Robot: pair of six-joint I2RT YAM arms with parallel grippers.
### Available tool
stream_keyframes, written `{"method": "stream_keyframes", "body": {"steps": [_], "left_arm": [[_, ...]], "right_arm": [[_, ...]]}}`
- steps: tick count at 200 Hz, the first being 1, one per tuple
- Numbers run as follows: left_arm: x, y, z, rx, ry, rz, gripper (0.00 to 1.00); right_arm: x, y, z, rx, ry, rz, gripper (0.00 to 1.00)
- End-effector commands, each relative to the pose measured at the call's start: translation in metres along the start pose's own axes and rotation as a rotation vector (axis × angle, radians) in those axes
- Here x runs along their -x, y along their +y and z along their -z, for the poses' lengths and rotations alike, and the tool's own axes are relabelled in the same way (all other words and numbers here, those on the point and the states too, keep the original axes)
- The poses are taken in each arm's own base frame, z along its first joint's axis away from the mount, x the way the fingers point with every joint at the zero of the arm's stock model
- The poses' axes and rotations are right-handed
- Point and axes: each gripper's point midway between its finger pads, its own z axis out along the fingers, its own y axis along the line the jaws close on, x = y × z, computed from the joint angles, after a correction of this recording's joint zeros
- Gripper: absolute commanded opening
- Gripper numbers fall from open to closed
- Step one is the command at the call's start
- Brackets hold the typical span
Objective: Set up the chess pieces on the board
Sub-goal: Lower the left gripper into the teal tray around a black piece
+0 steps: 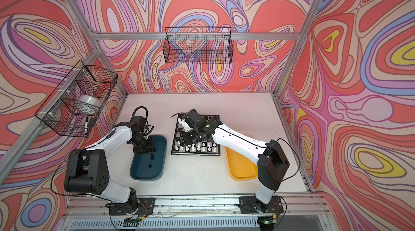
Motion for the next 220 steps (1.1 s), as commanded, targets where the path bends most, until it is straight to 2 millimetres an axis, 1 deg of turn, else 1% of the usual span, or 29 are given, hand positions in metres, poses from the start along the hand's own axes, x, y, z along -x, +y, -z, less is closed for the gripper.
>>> {"method": "stream_keyframes", "body": {"steps": [1,50,115,143,180,197,220], "left_arm": [[-0.005,0.002,-0.009,0.009,0.029,0.032,0.4],[-0.009,0.004,-0.015,0.009,0.043,0.044,0.38],[-0.009,0.004,-0.02,0.012,0.06,0.047,0.35],[-0.009,0.004,-0.023,0.014,0.068,0.046,0.32],[-0.009,0.006,-0.023,0.02,0.069,0.046,0.3],[-0.009,0.007,-0.022,0.028,0.066,0.044,0.3],[-0.006,0.01,-0.016,0.055,0.056,0.038,0.34]], "right_arm": [[0.002,0.004,0.01,-0.002,-0.029,0.008,0.17],[-0.001,0.001,0.009,-0.006,-0.026,0.001,0.17],[-0.004,0.0,0.007,-0.009,-0.019,0.002,0.17],[-0.005,-0.001,0.006,-0.01,-0.018,-0.001,0.17],[-0.006,-0.001,0.006,-0.011,-0.018,-0.001,0.17],[-0.005,-0.001,0.005,-0.011,-0.017,-0.001,0.16],[-0.005,-0.001,0.005,-0.013,-0.018,-0.001,0.16]]}}
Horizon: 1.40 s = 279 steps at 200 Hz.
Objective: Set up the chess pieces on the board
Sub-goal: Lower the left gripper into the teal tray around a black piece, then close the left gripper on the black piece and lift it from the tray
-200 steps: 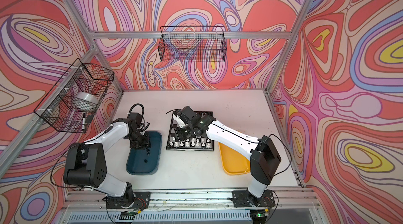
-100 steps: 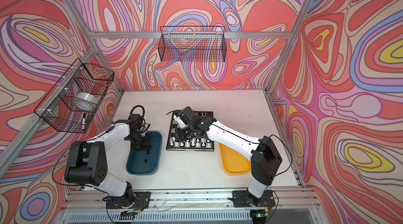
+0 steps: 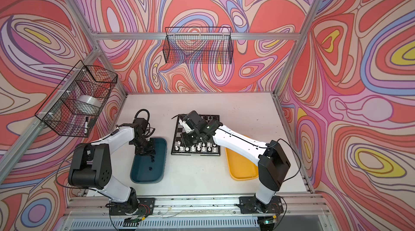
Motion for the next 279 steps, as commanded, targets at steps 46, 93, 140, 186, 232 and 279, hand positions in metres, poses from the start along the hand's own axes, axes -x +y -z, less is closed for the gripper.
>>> {"method": "stream_keyframes", "body": {"steps": [46,93,140,186,232,279], "left_arm": [[-0.005,0.002,0.013,0.024,-0.004,0.011,0.37],[-0.007,-0.001,0.021,0.006,-0.043,0.001,0.38],[-0.013,-0.003,0.015,0.003,-0.03,-0.006,0.39],[-0.017,-0.001,0.01,0.028,-0.024,-0.014,0.39],[-0.02,0.003,0.006,0.041,-0.019,-0.003,0.38],[-0.021,0.002,0.004,0.038,-0.015,-0.006,0.35]], "right_arm": [[0.002,0.003,0.006,0.002,-0.025,0.009,0.16],[0.002,0.004,0.005,0.004,-0.024,0.008,0.16],[0.0,0.003,0.004,0.005,-0.024,0.009,0.16],[-0.002,0.002,0.005,0.001,-0.028,0.007,0.16],[-0.004,0.001,0.004,-0.001,-0.026,0.007,0.16],[-0.004,0.0,0.003,-0.002,-0.023,0.007,0.16]]}}
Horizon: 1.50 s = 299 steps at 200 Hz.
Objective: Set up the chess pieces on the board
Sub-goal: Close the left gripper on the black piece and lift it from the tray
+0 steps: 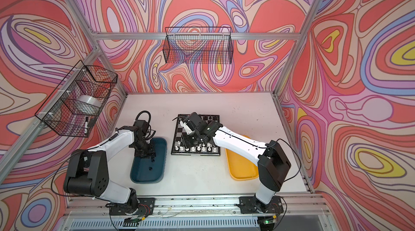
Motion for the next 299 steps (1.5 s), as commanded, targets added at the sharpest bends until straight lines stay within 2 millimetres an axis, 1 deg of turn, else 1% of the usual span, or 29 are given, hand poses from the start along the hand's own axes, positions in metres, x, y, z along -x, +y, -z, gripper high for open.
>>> {"method": "stream_keyframes", "body": {"steps": [1,69,145,203,230,246,255,299], "left_arm": [[-0.0047,0.0033,-0.0012,0.015,0.005,0.015,0.35],[-0.0043,0.0025,-0.003,0.011,0.011,0.015,0.28],[-0.0044,0.0032,-0.0025,0.016,0.012,0.015,0.16],[-0.003,0.0044,-0.0008,0.025,0.006,0.014,0.12],[-0.0009,0.004,0.0015,0.025,-0.001,0.009,0.12],[-0.0004,0.0036,0.0025,0.024,-0.004,0.007,0.18],[0.0,0.0033,0.0026,0.023,-0.005,0.006,0.19],[-0.0001,0.0039,0.0016,0.032,-0.003,0.005,0.18]], "right_arm": [[0.0028,0.0064,0.008,0.009,-0.03,0.009,0.16],[0.0021,0.0068,0.0077,0.009,-0.03,0.011,0.16],[0.0021,0.0073,0.0068,0.01,-0.028,0.014,0.16],[0.0009,0.0064,0.0046,0.008,-0.024,0.013,0.16],[0.0007,0.0062,0.0041,0.008,-0.022,0.015,0.16],[0.0009,0.0062,0.0042,0.007,-0.023,0.016,0.16],[0.0011,0.0059,0.0042,0.006,-0.024,0.015,0.16],[0.0007,0.0055,0.0034,0.008,-0.024,0.016,0.16]]}}
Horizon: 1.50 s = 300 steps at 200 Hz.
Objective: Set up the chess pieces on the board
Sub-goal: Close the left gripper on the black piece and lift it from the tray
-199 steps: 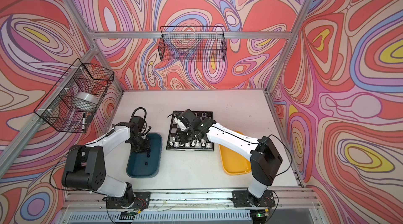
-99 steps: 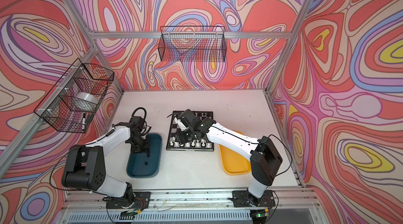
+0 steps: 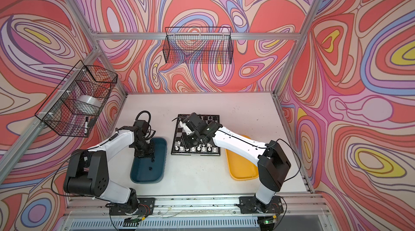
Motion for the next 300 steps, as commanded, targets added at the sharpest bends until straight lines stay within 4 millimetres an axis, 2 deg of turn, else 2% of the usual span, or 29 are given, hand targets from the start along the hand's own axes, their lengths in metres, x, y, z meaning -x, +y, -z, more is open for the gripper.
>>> {"method": "stream_keyframes", "body": {"steps": [1,58,165,184,300], "left_arm": [[-0.002,0.002,0.002,0.019,0.006,0.006,0.18],[-0.003,0.0,-0.003,0.034,0.018,-0.01,0.18],[-0.002,0.002,-0.001,0.053,0.013,-0.01,0.04],[0.0,0.001,0.001,0.053,0.007,-0.016,0.0],[0.013,-0.01,0.031,0.016,-0.058,-0.092,0.0]], "right_arm": [[0.002,0.003,0.004,0.005,-0.027,0.011,0.16],[0.001,0.003,0.007,0.001,-0.028,0.011,0.16],[0.0,0.002,0.006,0.001,-0.029,0.013,0.16],[0.0,0.002,0.006,0.0,-0.029,0.012,0.16],[-0.001,0.002,0.003,0.003,-0.025,0.022,0.16]]}}
